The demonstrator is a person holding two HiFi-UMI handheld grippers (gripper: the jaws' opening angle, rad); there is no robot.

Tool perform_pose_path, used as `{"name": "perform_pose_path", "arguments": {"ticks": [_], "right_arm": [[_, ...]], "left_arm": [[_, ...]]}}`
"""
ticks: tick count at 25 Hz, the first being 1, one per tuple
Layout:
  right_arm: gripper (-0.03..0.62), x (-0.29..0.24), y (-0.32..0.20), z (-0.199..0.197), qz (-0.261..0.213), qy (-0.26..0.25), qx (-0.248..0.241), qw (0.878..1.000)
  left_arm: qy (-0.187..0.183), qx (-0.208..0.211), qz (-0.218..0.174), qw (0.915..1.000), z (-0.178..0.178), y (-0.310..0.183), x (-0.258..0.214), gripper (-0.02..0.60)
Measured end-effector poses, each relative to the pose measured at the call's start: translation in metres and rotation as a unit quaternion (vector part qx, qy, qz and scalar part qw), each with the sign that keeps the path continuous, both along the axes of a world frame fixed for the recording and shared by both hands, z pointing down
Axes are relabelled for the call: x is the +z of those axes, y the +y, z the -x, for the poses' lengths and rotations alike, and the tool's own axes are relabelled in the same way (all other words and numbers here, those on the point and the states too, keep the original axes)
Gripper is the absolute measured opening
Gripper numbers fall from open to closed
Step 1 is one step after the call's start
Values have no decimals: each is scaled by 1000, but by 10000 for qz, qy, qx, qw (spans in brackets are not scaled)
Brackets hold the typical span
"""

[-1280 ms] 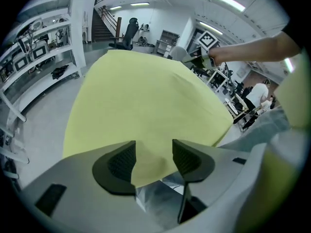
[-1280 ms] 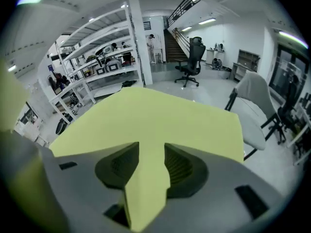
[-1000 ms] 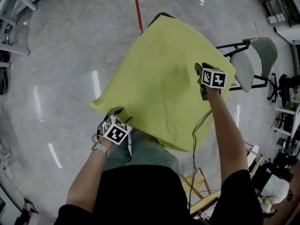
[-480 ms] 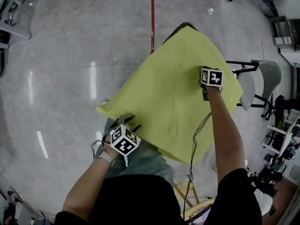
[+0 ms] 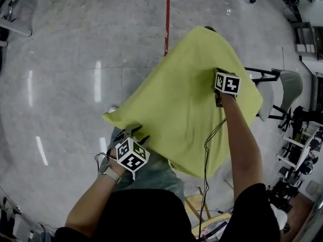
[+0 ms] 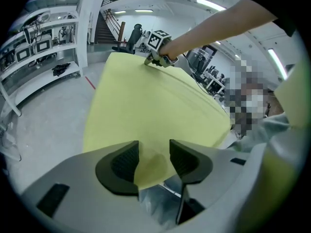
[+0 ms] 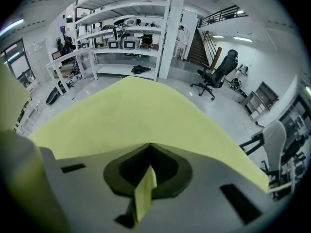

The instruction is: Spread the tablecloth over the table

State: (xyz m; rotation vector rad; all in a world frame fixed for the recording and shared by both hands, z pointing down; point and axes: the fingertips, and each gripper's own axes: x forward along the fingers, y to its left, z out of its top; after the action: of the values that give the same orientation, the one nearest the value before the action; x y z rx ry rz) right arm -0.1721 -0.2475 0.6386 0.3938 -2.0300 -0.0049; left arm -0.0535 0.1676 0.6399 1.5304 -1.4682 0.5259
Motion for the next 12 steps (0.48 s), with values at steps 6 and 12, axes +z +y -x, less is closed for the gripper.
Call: {"name": "perform_pose_path", "arguments": {"ticks": [6, 12], "right_arm": [[8, -1, 10, 36, -35, -120, -42, 9999], [8, -2, 19, 64, 85, -248, -31, 9997]], "left_arm": [[279, -215, -66, 9994, 15, 11, -5, 201], [934, -155, -809, 9922, -5, -19, -26, 201]]}}
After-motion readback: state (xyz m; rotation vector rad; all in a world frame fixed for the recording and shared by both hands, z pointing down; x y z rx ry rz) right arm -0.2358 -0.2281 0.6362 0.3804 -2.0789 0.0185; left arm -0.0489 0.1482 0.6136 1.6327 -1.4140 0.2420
